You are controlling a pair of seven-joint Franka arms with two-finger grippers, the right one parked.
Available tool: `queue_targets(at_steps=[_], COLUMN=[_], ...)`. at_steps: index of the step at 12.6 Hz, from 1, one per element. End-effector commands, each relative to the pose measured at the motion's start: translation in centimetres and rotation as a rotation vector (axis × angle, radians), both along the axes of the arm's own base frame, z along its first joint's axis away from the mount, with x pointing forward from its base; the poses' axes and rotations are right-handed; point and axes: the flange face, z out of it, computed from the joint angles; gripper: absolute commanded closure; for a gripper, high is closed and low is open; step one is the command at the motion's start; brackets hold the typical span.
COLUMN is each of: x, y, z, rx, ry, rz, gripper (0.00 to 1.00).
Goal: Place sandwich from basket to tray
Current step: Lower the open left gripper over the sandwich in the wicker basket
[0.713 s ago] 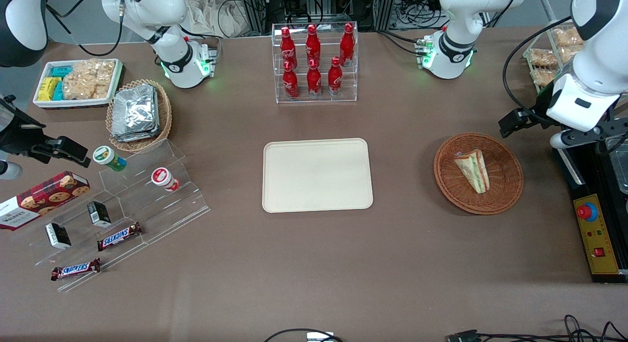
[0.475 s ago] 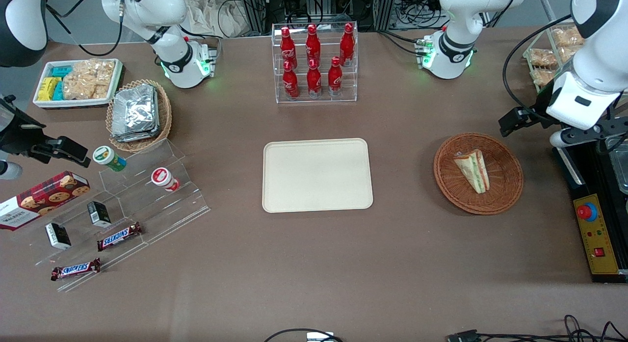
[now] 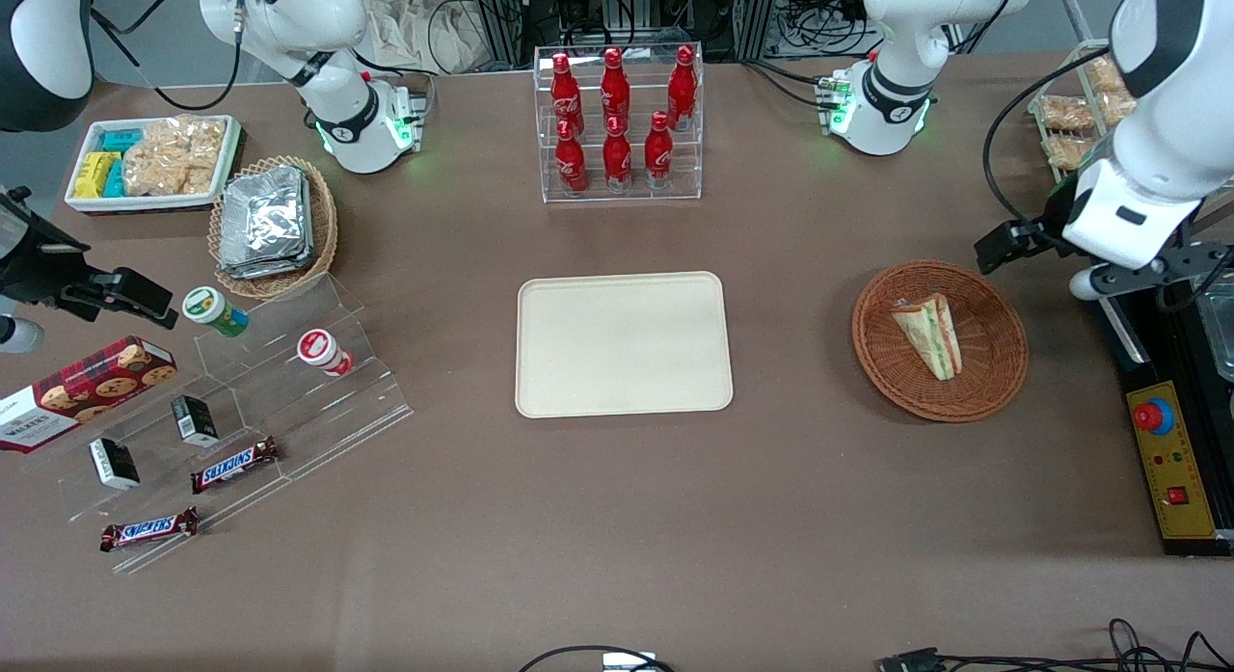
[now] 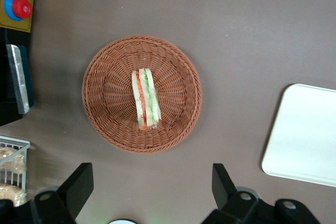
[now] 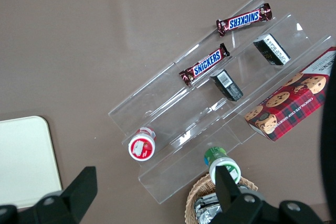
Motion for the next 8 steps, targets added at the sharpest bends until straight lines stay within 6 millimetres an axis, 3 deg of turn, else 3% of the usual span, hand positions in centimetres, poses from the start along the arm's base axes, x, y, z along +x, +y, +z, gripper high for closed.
queue_targets(at_steps=[1,8], x=[-3.3,-4.5], y=[2.5,4.5], z=[-7.0,-23.5], rx=[0.003,-0.02], ry=[-0.025,-0.096], rz=[0.043,0.076], gripper=[0.0,0.0])
